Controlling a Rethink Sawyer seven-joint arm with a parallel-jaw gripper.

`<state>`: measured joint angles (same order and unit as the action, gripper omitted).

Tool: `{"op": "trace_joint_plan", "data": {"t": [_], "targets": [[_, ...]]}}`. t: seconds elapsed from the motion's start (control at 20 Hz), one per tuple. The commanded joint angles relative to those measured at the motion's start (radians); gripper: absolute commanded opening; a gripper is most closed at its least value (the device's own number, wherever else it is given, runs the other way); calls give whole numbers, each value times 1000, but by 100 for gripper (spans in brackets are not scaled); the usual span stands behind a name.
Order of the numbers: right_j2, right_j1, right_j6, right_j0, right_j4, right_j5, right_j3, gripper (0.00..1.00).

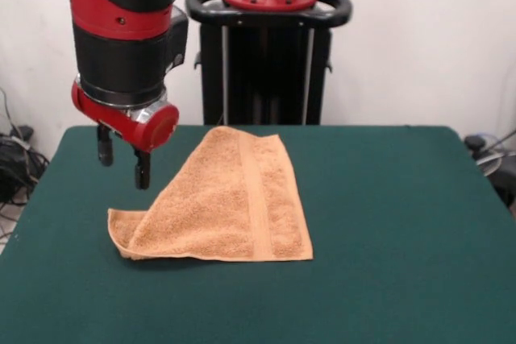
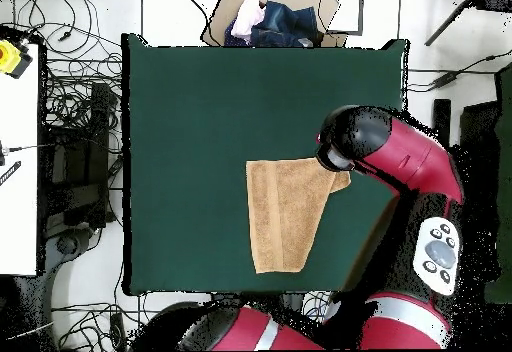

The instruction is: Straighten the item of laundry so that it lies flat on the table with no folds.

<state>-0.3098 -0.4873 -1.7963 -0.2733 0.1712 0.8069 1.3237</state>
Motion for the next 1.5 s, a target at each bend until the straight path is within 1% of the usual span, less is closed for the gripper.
{"op": "trace_joint_plan", "data": {"t": [0.05, 0.1, 0.2, 0.25, 0.3, 0.4, 0.6, 0.75, 0.9, 1.05, 1.2, 1.3, 1.4, 1.5], "targets": [[23, 32, -341, 26, 84, 74, 1, 100], [28, 40, -343, 33, 85, 48, 5, 100], [48, 74, -336, 40, 81, -42, 2, 100], [68, 87, -346, 40, 99, -63, 7, 100], [102, 97, -331, 30, 115, -101, 13, 100], [107, 123, -341, 40, 125, -125, -10, 100], [118, 149, -367, 52, 175, -150, -18, 100], [115, 157, -391, 64, 216, -133, -25, 100], [75, 190, -434, 94, 242, -107, -83, 100], [46, 219, -503, 128, 280, -74, -134, 100], [10, 204, -575, 170, 307, -12, -157, 100], [-38, 209, -637, 208, 309, 45, -186, 100], [-51, 231, -669, 227, 319, 16, -165, 100], [-39, 250, -662, 222, 320, -13, -128, 100]]}}
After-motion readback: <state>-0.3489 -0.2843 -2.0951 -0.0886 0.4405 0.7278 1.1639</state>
